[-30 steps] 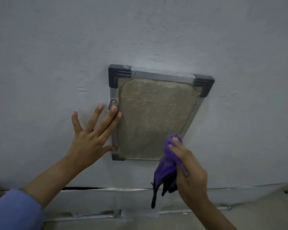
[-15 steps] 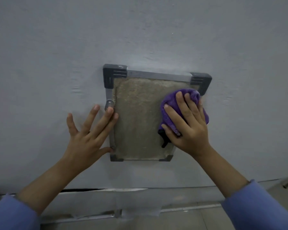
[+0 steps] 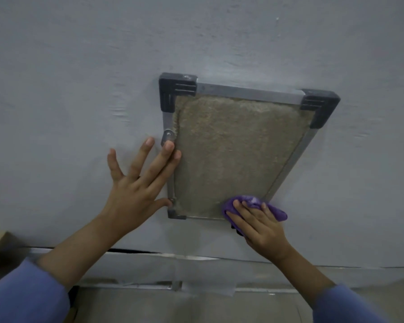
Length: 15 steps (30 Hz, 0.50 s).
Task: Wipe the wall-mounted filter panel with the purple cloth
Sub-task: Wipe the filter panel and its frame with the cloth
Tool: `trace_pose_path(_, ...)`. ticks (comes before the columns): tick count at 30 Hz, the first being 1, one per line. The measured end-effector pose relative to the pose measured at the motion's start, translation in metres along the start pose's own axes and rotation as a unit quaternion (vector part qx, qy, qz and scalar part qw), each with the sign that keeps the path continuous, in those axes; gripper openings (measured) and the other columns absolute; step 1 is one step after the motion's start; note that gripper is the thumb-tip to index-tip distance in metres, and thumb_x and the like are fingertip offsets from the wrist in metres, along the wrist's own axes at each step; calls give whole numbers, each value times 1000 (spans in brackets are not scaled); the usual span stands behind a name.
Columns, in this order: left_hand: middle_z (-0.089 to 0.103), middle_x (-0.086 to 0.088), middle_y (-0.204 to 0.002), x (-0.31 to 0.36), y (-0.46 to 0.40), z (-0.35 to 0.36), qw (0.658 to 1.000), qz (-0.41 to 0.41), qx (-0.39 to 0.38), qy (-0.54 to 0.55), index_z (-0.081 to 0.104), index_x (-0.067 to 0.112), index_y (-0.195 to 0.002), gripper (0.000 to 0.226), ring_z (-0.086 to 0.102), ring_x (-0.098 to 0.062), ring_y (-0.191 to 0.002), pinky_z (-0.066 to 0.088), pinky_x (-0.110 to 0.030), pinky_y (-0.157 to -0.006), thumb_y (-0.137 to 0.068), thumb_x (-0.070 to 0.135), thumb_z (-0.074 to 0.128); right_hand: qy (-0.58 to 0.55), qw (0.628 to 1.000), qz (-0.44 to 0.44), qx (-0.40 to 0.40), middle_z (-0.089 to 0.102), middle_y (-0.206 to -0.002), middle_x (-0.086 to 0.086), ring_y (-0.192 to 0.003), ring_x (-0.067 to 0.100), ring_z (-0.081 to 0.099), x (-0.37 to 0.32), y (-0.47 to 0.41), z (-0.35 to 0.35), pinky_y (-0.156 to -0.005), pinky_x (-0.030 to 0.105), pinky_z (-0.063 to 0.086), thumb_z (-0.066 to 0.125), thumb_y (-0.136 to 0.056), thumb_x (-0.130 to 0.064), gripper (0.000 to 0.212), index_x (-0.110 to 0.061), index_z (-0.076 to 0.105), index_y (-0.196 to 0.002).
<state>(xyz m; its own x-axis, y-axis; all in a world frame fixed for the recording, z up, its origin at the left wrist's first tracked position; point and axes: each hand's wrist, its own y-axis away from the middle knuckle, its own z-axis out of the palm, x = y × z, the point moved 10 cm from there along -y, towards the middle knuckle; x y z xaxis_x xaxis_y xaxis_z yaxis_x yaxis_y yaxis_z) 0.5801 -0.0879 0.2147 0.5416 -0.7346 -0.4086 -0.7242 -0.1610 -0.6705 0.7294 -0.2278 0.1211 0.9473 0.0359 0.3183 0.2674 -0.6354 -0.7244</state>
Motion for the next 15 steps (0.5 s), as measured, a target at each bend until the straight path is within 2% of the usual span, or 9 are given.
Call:
trace_pose_path(3, -9, -3, -160, 0, 0, -1, 1000, -8, -3, -2, 4, 15, -153, 131, -4, -28, -147, -1, -66, -103, -55, 54, 82, -9, 998, -12, -54, 41, -145, 2, -129, 17, 45, -7, 20, 18, -116, 33, 21, 34, -97, -2, 44, -16, 48, -136)
trace_pose_path(8, -9, -3, -160, 0, 0, -4, 1000, -23, -16, -5, 3, 16, -153, 132, -4, -27, -147, 1, -67, -102, -55, 54, 82, -41, 993, 18, -112, 43, -144, 4, -133, 18, 42, -16, 30, 26, -117, 34, 19, 28, -96, 3, 47, -14, 48, -135)
trace_pose_path(9, -9, -3, -160, 0, 0, -5, 1000, -23, -19, -5, 3, 15, -153, 131, -4, -27, -147, 0, -67, -102, -56, 54, 81, -50, 990, 14, -129, 44, -142, 4, -132, 20, 44, -21, 31, 25, -118, 34, 18, 31, -93, 6, 49, -14, 50, -134)
trace_pose_path(11, -10, -3, -160, 1, 0, -8, 999, -21, -25, -3, 3, 16, -153, 130, -5, -27, -146, -1, -66, -103, -57, 56, 80, -72, 984, 9, -165, 47, -139, 6, -130, 24, 46, -29, 36, 22, -117, 36, 20, 51, -81, 11, 55, -11, 55, -131)
trace_pose_path(12, -10, -3, -160, 1, 1, -10, 1000, -15, -22, 3, 2, 15, -153, 130, -6, -27, -146, -3, -66, -104, -58, 57, 79, -82, 980, 19, -181, 49, -138, 8, -131, 25, 46, -31, 38, 18, -115, 38, 21, 62, -74, 11, 58, -9, 58, -128)
trace_pose_path(13, -9, -3, -160, 1, 1, -14, 1000, -8, -13, 13, 1, 15, -153, 129, -5, -27, -146, -5, -65, -106, -59, 59, 78, -91, 977, 37, -188, 52, -136, 10, -134, 25, 42, -33, 38, 11, -114, 39, 21, 64, -74, 9, 55, -8, 59, -126)
trace_pose_path(15, -5, -4, -160, -2, -1, -29, 999, 16, 33, 35, 0, 14, -153, 123, -1, -26, -147, -8, -61, -109, -66, 61, 74, -107, 976, 83, -172, 52, -137, 13, -139, 22, 30, -30, 33, -9, -114, 39, 20, 41, -94, 0, 39, -9, 56, -129)
